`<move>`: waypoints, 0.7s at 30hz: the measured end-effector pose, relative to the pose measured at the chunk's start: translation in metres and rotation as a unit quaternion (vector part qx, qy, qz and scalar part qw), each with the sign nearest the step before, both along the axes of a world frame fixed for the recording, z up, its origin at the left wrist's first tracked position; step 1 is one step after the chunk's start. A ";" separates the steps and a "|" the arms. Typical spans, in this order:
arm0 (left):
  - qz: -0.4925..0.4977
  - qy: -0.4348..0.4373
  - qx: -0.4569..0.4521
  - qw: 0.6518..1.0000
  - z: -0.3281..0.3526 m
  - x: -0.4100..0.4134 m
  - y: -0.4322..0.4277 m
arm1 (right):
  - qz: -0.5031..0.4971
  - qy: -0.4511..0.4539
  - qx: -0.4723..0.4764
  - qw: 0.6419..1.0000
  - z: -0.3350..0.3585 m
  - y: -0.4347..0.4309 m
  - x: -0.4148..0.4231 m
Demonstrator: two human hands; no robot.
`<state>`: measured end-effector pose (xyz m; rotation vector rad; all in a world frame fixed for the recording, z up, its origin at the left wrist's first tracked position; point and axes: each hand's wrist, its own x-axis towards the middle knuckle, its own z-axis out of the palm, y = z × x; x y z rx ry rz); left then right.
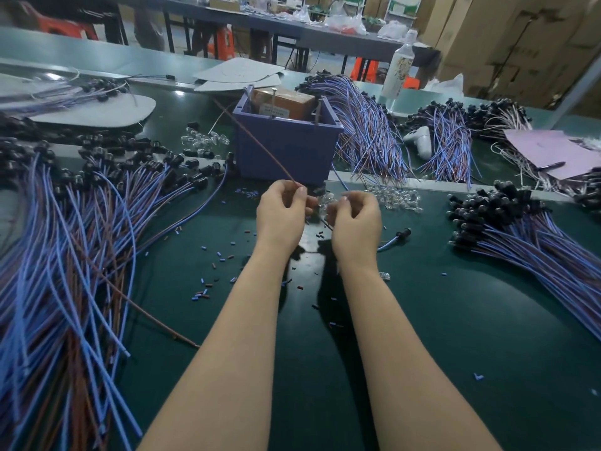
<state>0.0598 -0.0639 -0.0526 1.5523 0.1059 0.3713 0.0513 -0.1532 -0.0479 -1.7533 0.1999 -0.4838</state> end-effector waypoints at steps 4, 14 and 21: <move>0.058 -0.002 0.038 0.998 -0.002 0.001 0.002 | 0.001 -0.036 -0.129 0.991 -0.003 -0.002 -0.004; 0.022 0.019 0.135 0.990 -0.003 0.000 0.003 | 0.038 0.028 -0.262 0.964 -0.003 0.002 -0.008; 0.014 0.013 0.161 0.987 -0.002 -0.001 0.001 | 0.050 0.034 -0.273 0.960 -0.002 0.002 -0.008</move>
